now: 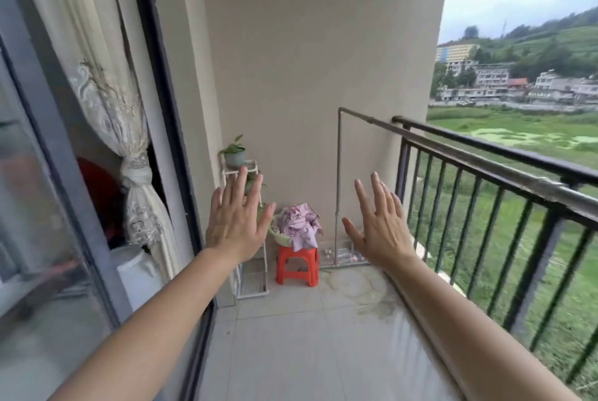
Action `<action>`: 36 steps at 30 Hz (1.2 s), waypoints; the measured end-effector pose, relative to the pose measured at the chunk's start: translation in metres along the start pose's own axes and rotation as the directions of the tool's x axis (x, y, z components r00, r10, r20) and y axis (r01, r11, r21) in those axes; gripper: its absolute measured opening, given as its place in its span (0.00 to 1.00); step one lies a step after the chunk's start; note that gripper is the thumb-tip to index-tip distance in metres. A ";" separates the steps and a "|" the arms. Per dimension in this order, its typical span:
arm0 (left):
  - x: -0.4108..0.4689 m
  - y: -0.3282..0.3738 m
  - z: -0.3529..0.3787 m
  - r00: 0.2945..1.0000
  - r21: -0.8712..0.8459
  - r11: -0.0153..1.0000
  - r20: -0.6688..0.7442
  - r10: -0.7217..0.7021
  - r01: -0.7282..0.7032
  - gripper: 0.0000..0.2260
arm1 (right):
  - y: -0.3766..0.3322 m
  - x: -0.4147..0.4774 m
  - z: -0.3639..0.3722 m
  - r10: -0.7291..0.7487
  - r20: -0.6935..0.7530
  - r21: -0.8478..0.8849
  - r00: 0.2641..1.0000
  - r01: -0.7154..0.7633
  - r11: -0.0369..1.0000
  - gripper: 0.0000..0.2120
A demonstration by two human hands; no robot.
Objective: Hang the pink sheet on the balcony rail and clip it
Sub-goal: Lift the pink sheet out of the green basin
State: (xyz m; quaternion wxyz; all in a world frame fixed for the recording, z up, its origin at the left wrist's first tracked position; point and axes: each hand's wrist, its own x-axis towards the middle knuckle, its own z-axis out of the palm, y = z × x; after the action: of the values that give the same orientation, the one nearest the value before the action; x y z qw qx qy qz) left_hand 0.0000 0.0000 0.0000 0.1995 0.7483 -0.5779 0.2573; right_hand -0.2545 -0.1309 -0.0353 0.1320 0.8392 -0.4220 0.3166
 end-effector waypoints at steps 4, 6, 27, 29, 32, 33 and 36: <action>0.049 -0.051 0.075 0.996 -0.029 0.998 0.078 -0.052 0.055 0.29 | -0.013 0.056 0.089 0.051 0.133 0.001 0.990 -0.051 0.999 0.37; 0.081 -0.074 0.105 0.995 -0.029 0.999 0.092 -0.037 0.040 0.30 | -0.016 0.090 0.126 0.048 0.171 -0.004 0.984 -0.048 0.999 0.38; 0.444 -0.145 0.434 0.960 -0.103 0.992 0.278 -0.041 0.072 0.30 | 0.106 0.423 0.447 0.181 0.259 0.007 0.949 -0.189 0.982 0.44; 0.493 -0.151 0.462 0.959 -0.091 0.994 0.281 -0.031 0.059 0.30 | 0.123 0.469 0.476 0.181 0.273 0.013 0.945 -0.192 0.981 0.45; 0.554 -0.166 0.500 0.960 -0.083 0.995 0.278 -0.026 0.051 0.30 | 0.138 0.536 0.518 0.182 0.291 0.023 0.939 -0.197 0.980 0.46; 0.569 -0.172 0.514 0.959 -0.084 0.995 0.283 -0.032 0.058 0.30 | 0.140 0.556 0.533 0.184 0.302 0.028 0.935 -0.202 0.979 0.46; 0.604 -0.191 0.560 0.954 -0.084 0.994 0.298 -0.040 0.068 0.30 | 0.142 0.604 0.583 0.140 0.355 0.037 0.924 -0.163 0.986 0.47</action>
State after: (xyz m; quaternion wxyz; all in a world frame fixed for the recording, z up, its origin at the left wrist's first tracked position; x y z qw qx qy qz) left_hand 0.3921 -0.7464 -0.0699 0.1525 0.7837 -0.5920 0.1097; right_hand 0.1461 -0.8791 -0.0991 0.0019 0.8510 -0.4915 0.1848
